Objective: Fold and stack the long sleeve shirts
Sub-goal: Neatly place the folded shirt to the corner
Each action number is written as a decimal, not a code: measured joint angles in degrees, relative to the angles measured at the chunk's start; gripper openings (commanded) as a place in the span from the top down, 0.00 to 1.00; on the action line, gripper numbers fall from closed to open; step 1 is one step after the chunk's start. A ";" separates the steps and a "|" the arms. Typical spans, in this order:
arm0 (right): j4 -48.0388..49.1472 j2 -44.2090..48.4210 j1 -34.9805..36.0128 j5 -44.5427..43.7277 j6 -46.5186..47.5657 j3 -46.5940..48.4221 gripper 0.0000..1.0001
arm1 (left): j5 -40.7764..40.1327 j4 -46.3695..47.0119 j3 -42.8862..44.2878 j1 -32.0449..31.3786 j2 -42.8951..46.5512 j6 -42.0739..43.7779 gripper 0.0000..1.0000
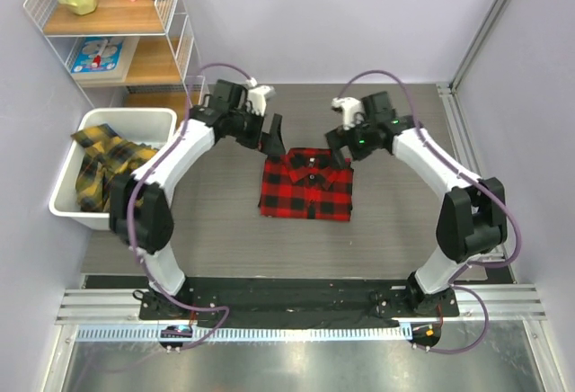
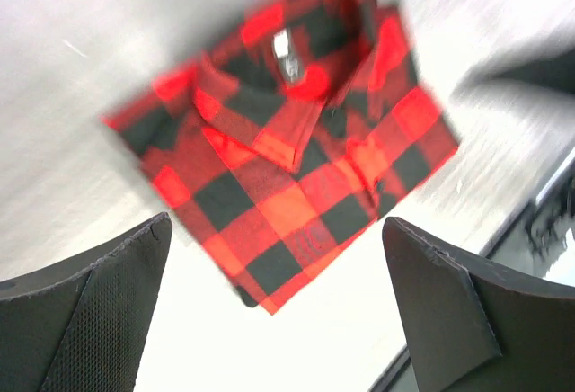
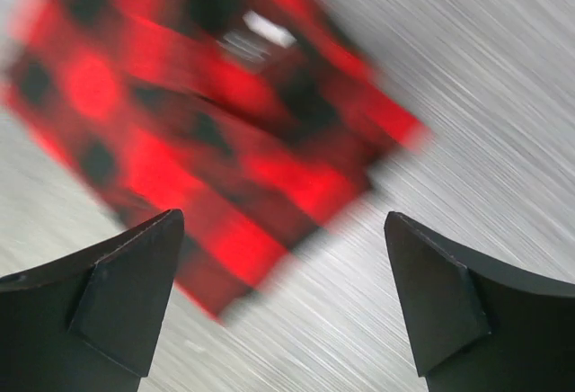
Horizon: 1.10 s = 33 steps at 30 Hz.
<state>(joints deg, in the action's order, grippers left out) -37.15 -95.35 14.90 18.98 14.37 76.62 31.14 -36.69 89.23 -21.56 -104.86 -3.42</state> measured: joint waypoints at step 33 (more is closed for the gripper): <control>-17.42 -39.17 -28.79 -2.12 37.88 38.32 0.00 | -7.78 -5.79 6.16 5.25 -1.22 7.19 0.00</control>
<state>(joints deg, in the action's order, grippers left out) -54.57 -134.52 -13.89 16.86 52.25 114.93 23.35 -42.48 95.39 -16.32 -106.08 3.77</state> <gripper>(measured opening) 0.996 0.996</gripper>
